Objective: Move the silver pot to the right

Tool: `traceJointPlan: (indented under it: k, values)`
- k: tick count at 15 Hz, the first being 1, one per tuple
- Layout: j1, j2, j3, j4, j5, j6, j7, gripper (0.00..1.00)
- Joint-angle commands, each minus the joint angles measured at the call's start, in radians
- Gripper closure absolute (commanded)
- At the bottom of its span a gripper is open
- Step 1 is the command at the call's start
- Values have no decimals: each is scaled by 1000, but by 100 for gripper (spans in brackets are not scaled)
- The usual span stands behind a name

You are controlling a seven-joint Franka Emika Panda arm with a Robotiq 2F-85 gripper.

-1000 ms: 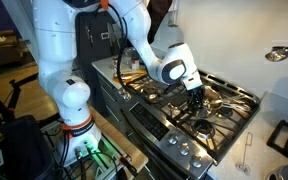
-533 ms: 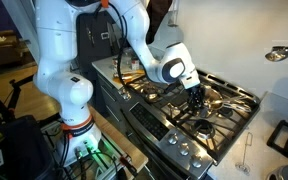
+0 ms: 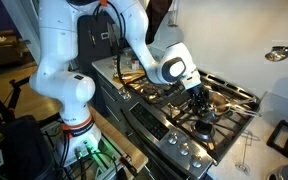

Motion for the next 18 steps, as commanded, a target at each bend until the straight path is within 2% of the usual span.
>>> traceJointPlan:
  k: [1,6,12,13,18]
  values:
    - [79,31,-88,-11,-10,44,48,98]
    - [112,70,-103,-18,8,31,64,98]
    - [112,119,-105,-16,16,31,99,98]
    - [122,144,-103,-19,117,40,25,98]
    - [140,201,-97,-15,272,40,-43,98]
